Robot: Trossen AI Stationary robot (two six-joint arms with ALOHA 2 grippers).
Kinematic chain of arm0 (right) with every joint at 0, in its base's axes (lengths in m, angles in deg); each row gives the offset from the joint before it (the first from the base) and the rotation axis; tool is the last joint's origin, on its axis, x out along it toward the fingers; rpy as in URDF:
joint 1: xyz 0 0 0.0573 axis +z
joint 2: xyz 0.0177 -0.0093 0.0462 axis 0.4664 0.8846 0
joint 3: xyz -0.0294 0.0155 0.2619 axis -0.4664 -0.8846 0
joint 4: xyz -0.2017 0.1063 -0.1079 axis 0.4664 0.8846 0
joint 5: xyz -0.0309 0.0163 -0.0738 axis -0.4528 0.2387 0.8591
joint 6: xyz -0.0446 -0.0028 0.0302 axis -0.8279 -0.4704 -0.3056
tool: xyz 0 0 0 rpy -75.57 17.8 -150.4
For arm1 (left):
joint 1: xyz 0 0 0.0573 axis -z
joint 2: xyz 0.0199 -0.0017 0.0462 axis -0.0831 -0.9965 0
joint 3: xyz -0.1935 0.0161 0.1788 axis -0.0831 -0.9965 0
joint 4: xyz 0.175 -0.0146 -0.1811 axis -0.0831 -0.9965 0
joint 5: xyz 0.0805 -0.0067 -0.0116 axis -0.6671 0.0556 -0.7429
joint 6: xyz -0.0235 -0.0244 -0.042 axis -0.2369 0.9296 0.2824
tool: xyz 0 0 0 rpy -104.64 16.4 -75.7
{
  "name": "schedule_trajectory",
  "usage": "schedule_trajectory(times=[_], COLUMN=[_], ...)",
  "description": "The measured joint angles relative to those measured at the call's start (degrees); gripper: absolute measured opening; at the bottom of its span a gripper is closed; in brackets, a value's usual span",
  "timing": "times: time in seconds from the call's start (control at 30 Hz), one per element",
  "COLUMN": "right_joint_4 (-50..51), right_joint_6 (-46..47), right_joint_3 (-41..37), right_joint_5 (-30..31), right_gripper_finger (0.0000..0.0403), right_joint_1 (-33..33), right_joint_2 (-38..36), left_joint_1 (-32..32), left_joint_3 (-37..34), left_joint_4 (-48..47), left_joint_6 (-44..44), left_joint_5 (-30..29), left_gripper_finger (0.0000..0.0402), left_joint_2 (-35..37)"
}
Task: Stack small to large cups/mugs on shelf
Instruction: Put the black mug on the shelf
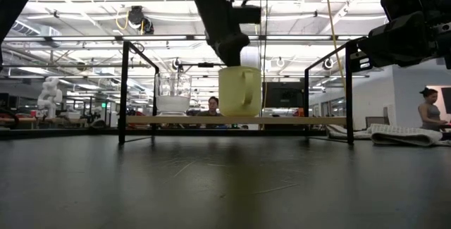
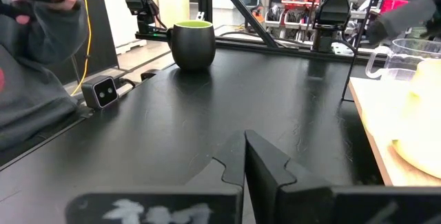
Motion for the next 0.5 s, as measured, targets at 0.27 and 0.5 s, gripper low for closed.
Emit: schedule_trajectory(times=[0.27, 0.5], right_joint_4=[0.5, 0.3], right_joint_6=[0.0, -0.1], right_joint_3=[0.0, 0.0], right_joint_5=[0.0, 0.0], right_gripper_finger=[0.0, 0.0], right_joint_1=[0.0, 0.0], right_joint_2=[0.0, 0.0], left_joint_1=[1.5, 2.1], left_joint_3=[2.4, 2.5], left_joint_4=[-4.1, -8.1], left_joint_6=[-0.9, 3.6], left_joint_5=[-3.3, 3.8], left_gripper_finger=[0.0175, 0.0141], left_joint_2=[6.9, 18.5])
